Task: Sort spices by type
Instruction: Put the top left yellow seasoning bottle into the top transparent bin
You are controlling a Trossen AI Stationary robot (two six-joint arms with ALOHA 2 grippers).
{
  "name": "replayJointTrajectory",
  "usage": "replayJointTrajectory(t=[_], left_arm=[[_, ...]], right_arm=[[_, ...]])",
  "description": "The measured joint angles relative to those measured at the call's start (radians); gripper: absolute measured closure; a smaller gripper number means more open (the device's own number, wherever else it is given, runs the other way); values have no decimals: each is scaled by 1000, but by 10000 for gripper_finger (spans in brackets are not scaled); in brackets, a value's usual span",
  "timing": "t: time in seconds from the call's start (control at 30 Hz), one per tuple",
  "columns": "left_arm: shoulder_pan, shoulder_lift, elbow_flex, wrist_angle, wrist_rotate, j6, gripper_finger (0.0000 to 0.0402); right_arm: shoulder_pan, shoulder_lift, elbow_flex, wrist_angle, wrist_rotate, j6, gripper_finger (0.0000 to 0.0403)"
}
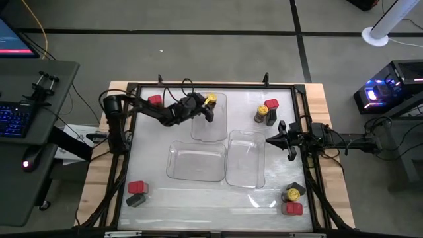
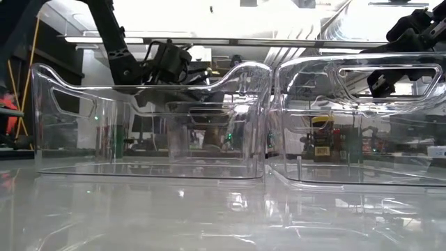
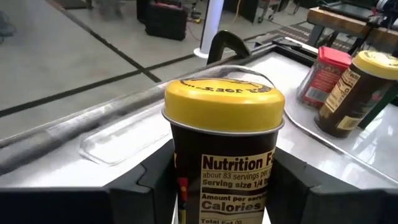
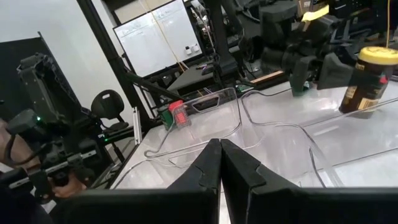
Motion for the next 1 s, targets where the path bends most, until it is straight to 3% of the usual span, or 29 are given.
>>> replayJointTrajectory(t=[0.3, 0.73, 1.0], left_arm=[[-4, 8, 0, 2, 9, 33, 219], [-5, 0, 1, -8, 38, 29, 153], [-4, -48, -2, -19, 35, 53, 146]], right_arm=[[0, 0, 0, 0, 0, 0, 402], [0, 0, 0, 0, 0, 0, 402], [0, 0, 0, 0, 0, 0, 402]])
